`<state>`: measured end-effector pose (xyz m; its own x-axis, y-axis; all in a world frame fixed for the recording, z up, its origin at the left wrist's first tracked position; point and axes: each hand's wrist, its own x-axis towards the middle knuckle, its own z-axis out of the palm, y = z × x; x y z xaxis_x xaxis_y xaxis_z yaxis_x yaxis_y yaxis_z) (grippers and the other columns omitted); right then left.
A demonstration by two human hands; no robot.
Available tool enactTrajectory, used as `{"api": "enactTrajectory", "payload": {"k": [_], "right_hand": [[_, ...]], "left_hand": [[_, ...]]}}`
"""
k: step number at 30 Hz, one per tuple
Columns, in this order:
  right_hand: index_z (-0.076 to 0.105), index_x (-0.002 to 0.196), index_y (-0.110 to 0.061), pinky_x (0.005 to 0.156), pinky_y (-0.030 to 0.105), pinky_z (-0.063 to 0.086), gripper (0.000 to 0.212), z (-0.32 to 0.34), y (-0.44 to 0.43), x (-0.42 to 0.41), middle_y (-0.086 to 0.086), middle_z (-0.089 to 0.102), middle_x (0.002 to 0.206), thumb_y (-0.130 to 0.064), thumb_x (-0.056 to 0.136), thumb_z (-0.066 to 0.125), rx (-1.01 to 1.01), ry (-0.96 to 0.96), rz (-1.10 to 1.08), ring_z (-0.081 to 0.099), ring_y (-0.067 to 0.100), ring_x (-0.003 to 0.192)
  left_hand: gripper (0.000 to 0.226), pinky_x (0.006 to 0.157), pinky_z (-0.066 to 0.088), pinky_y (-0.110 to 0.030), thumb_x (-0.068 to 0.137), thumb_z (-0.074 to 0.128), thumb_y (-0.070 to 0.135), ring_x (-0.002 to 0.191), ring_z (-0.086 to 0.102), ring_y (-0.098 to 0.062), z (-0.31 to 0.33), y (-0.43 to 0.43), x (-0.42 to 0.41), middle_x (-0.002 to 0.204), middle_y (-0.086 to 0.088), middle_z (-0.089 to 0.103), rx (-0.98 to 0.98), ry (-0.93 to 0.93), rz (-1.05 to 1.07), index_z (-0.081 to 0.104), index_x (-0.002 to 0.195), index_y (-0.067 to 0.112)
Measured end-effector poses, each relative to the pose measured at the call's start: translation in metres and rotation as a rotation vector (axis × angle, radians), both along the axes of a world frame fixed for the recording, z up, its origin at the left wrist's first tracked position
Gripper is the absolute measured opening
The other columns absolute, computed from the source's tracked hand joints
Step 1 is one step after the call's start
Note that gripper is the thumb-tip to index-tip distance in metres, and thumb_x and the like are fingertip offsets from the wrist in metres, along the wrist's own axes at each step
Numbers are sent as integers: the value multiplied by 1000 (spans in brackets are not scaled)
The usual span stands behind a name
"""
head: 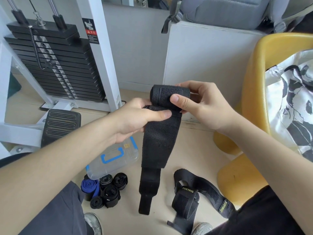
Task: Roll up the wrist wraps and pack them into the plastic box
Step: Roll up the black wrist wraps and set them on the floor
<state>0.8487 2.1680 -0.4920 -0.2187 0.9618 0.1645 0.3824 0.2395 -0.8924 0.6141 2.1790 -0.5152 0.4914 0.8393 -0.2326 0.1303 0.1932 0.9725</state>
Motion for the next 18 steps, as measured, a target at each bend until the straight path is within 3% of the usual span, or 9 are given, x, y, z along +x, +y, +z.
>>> {"api": "enactTrajectory", "payload": {"k": [3,8,12,15,18], "right_hand": [[71,122,-15,91,50,64,35,-1,-1,-2,0,81,106,-36,97,81,36,-58,19,78,26,101],[65,130,-11,87,38,65,39,-1,-2,-4,9,74,116,-15,96,83,124,-103,53,75,26,104],[62,131,-12,93,38,60,47,1,-3,-3,5,67,122,-11,91,87,232,-237,40,71,24,105],[61,124,-15,85,26,53,49,1,-5,-5,2,61,115,-6,83,88,340,-338,18,60,12,97],[64,118,-14,77,11,42,46,0,-9,-12,3,56,109,0,78,85,447,-392,-11,56,5,95]], "left_hand": [[25,112,54,-52,99,77,19,116,78,-16,1,2,3,122,3,82,-54,0,12,80,124,24],[28,112,55,-54,102,72,13,118,77,-23,2,2,7,124,-4,81,-96,-27,54,77,129,18],[29,98,64,-48,104,64,7,118,77,-29,6,3,5,126,-11,80,-110,-69,7,74,132,8],[42,89,66,-42,95,72,30,114,78,-25,11,1,4,126,-10,79,-136,-135,-28,76,132,10],[54,101,63,-47,98,70,57,122,76,-25,15,-1,6,130,-7,79,-102,-132,-42,76,133,16]]}}
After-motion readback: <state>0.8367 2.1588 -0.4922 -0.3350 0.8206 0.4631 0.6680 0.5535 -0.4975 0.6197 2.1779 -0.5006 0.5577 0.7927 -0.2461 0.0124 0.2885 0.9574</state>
